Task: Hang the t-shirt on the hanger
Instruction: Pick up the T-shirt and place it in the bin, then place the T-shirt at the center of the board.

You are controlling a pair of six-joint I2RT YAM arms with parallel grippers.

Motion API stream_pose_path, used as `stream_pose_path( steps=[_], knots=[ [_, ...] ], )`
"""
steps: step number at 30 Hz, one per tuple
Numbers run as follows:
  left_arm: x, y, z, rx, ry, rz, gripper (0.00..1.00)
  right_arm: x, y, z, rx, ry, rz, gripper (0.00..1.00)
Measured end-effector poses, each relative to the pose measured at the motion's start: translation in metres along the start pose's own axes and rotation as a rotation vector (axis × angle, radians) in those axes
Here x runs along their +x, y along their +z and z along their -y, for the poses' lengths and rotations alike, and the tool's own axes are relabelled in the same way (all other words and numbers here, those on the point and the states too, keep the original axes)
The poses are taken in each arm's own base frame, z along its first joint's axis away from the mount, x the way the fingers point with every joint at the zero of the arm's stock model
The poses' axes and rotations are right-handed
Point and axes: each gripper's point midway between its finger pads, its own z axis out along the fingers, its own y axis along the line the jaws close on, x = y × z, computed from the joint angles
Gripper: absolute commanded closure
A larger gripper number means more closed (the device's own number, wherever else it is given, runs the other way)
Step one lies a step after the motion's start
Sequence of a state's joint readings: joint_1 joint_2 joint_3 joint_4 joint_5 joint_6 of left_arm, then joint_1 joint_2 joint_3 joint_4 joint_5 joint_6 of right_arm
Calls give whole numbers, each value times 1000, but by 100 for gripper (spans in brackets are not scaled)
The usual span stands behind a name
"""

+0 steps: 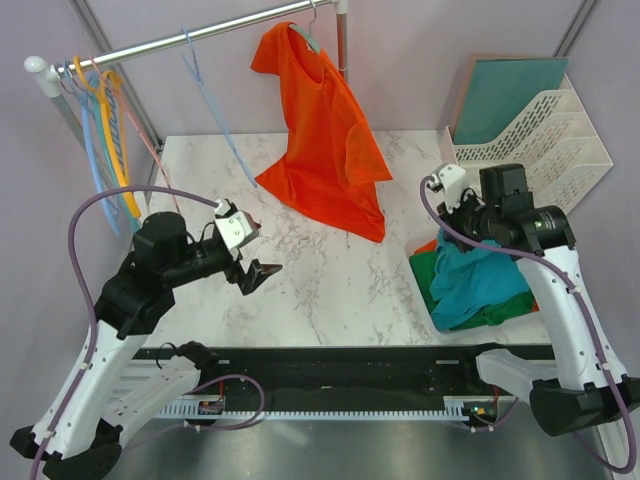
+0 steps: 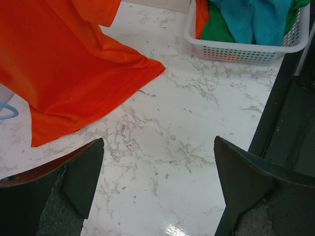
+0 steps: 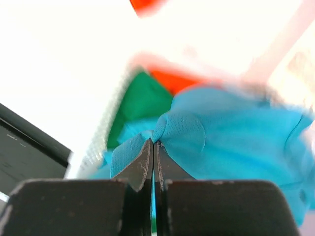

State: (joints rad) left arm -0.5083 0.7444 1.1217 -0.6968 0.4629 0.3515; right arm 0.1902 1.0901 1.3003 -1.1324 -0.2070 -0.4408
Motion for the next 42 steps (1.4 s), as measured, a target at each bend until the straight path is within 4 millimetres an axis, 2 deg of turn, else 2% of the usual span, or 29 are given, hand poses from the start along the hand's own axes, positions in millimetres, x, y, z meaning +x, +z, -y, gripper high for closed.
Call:
stream_pose_path(
  steps=[8,11,13,16,19,22,26,28,31,33,35,37,38,40,41,42],
  knots=[
    [-11,-13,8,-3,3,66,1,-130,-32,-57,-287,-98,328,100],
    [-14,-15,8,-8,1,84,1,-186,-52,-69,-350,-113,464,100],
    [-13,-14,8,-11,-2,92,1,-215,-65,-76,-374,-113,551,100],
    [-11,-13,9,-15,-1,104,1,-256,-100,-90,-410,-93,699,100],
    [-13,-13,9,-16,5,120,1,-292,-148,-98,-447,-55,871,100],
    [-18,-13,10,-5,16,142,1,-319,-196,-101,-492,1,1030,100],
    [-26,-12,12,12,30,171,1,-340,-237,-110,-591,63,1167,100],
    [-28,-10,11,14,34,179,2,-344,-246,-115,-642,88,1199,100],
    [-30,-8,9,14,38,185,3,-343,-243,-124,-708,85,1198,100],
    [-30,-8,10,16,39,186,4,-333,-229,-133,-747,54,1150,100],
    [-29,-9,13,31,45,188,4,-314,-201,-138,-740,10,1075,100],
    [-26,-11,19,60,70,184,5,-272,-154,-145,-718,-29,923,100],
    [-24,-12,22,73,82,177,8,-239,-123,-147,-686,-60,824,100],
    [-16,-13,28,105,108,152,10,-179,-73,-150,-649,-109,645,100],
    [-9,-12,31,123,120,131,11,-146,-49,-151,-631,-143,554,98],
    [-3,-11,33,139,129,110,11,-118,-33,-151,-619,-168,475,88]
  ],
)
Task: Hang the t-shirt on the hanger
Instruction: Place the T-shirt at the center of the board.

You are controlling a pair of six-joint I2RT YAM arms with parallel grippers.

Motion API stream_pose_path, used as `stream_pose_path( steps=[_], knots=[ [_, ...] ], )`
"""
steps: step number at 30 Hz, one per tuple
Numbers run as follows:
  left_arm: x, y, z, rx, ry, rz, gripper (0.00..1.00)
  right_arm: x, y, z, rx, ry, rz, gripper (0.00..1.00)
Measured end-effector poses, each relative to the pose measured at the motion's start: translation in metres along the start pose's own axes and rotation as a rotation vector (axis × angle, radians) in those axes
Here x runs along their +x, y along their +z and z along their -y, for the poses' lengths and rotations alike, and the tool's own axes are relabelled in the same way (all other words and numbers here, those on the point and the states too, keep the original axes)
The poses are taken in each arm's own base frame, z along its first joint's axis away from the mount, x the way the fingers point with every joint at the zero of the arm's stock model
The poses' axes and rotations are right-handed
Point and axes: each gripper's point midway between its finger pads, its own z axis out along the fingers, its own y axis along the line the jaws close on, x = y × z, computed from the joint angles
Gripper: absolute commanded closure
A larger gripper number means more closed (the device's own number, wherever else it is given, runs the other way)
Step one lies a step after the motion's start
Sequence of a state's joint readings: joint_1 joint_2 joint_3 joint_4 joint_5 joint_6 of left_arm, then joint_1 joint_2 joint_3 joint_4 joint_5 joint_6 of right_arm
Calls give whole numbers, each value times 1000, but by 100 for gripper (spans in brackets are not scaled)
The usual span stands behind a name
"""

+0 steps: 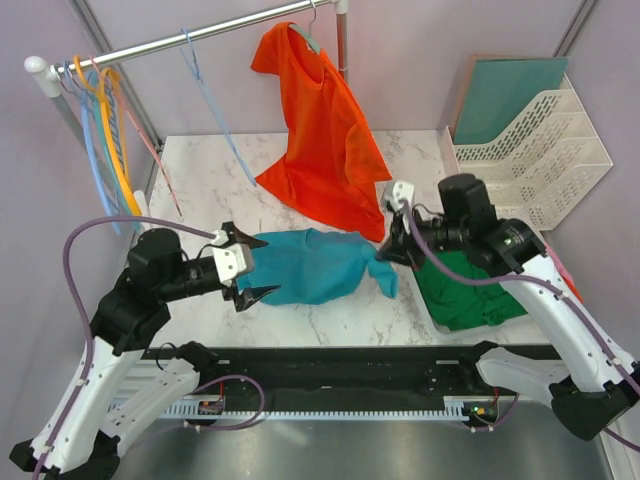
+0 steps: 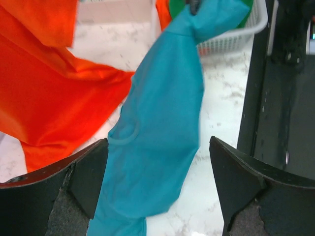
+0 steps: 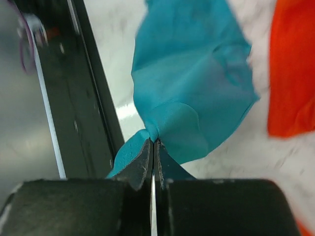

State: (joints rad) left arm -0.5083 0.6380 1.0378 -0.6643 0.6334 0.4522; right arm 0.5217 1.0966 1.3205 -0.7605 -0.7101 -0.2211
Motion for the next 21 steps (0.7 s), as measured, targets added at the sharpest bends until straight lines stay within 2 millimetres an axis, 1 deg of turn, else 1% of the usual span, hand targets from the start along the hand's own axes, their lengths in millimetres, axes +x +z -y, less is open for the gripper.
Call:
stream_pose_path(
  steps=[2,3,4,5,6,7,9,10,11,12,13,14,15,16,18,20,21],
  knots=[
    [19,4,5,42,14,-62,12,69,-2,-1,-1,-8,-175,76],
    [37,10,8,78,8,-119,12,97,-5,-4,-9,-14,-252,69],
    [44,13,9,93,3,-143,14,119,-10,-7,-20,-21,-319,67],
    [55,17,10,113,-2,-176,15,135,-15,-9,-31,-29,-372,61],
    [71,22,11,143,-13,-226,16,145,-20,-10,-40,-40,-412,44],
    [84,27,12,169,-25,-268,19,150,-22,-11,-49,-52,-435,38],
    [105,36,13,208,-41,-341,20,157,-24,-12,-72,-66,-469,32],
    [113,41,12,225,-45,-371,23,160,-24,-13,-85,-63,-489,31],
    [128,48,11,246,-56,-421,23,163,-24,-12,-98,-55,-509,31],
    [137,53,10,258,-63,-451,24,164,-23,-12,-107,-46,-522,32],
    [150,59,8,268,-72,-495,30,166,-19,-10,-110,-23,-533,34],
    [157,64,5,268,-72,-518,34,166,-16,-8,-106,-8,-535,35],
    [165,68,1,265,-71,-541,38,165,-12,-5,-93,15,-531,40],
    [172,73,-3,258,-66,-558,44,162,-8,-1,-68,42,-519,44],
    [184,83,-14,236,-45,-590,46,152,2,13,10,79,-475,53],
    [195,93,-25,218,-25,-614,51,142,11,30,96,106,-421,58],
    [203,99,-32,204,-11,-635,51,139,16,38,137,120,-398,59]
  ],
)
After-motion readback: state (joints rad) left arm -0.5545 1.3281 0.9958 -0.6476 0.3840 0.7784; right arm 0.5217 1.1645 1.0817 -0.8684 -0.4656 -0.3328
